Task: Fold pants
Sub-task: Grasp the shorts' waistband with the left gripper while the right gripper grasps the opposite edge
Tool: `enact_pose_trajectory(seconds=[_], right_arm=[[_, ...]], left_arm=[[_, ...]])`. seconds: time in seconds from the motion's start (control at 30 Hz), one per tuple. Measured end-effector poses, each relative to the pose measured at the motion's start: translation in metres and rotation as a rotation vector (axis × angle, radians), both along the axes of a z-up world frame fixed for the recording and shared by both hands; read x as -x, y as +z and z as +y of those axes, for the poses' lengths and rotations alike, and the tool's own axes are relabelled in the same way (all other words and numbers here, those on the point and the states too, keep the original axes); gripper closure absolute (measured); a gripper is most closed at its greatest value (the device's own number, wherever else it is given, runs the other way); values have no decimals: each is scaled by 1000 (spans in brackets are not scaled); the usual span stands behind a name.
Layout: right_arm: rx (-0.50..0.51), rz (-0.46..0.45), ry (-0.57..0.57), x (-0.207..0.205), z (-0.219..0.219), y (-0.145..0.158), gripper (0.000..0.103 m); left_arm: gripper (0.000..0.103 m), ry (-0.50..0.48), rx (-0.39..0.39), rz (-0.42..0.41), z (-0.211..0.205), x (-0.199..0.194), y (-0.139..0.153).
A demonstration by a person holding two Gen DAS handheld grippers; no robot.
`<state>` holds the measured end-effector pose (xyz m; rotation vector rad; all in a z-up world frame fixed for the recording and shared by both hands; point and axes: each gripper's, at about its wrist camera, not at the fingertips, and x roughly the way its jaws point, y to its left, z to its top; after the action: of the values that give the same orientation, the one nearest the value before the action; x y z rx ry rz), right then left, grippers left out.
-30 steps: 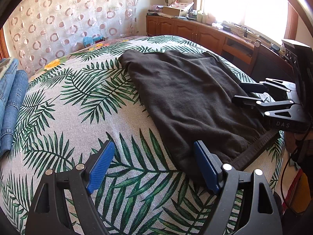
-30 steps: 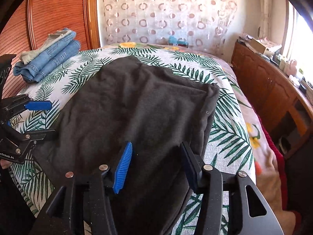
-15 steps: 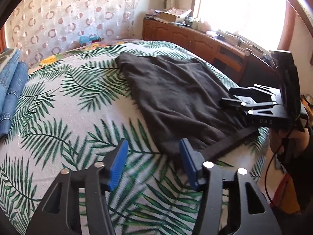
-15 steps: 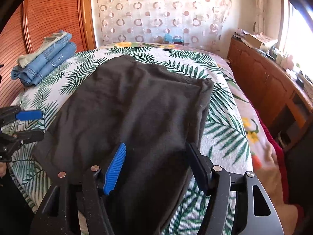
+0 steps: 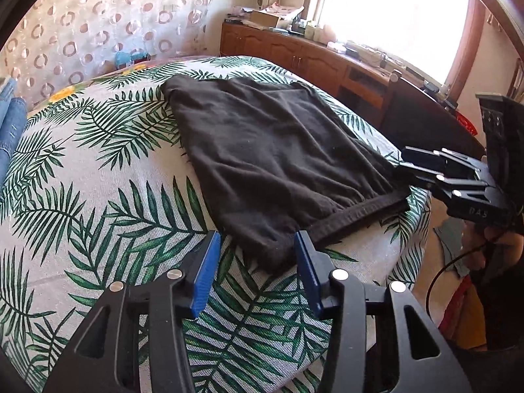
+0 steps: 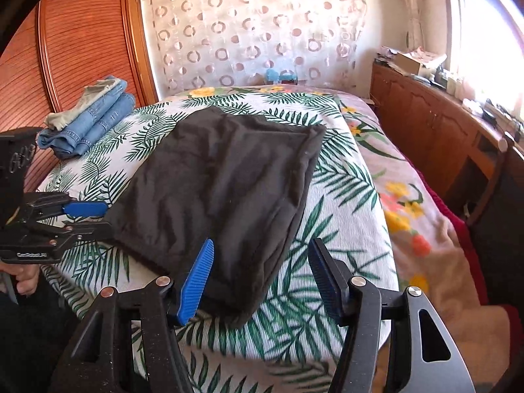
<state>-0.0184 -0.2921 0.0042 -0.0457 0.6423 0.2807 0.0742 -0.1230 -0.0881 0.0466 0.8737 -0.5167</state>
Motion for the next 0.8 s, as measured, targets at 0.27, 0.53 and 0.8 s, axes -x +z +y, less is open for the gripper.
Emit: enact_pose_trajectory(seconds=[0.27, 0.53, 0.8], right_arm=[[-10, 16, 0, 1, 0, -4, 42], [-8, 13, 2, 6, 0, -3, 42], [-13, 60, -6, -3, 6, -14, 49]], left_arm=[[88, -23, 18, -14, -4, 8, 4], [89, -30, 29, -16, 0, 12, 6], [89, -28, 37, 3, 1, 9, 0]])
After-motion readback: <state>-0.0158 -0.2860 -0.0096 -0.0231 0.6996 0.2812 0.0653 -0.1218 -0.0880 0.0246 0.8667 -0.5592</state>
